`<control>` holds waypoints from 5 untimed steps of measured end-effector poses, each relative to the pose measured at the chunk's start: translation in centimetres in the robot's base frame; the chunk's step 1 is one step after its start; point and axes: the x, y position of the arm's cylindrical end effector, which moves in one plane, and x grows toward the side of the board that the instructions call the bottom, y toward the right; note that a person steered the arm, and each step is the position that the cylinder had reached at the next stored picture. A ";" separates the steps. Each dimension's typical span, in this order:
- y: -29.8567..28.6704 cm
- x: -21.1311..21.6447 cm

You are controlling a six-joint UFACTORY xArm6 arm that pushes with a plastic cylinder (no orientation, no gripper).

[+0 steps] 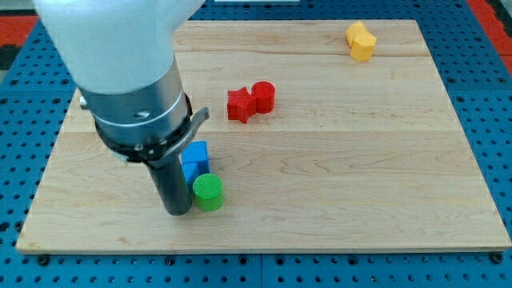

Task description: Push the green circle diagonally right below the green star

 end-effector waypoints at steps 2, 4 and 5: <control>4.8 1.2; 8.2 -2.2; 12.8 -2.2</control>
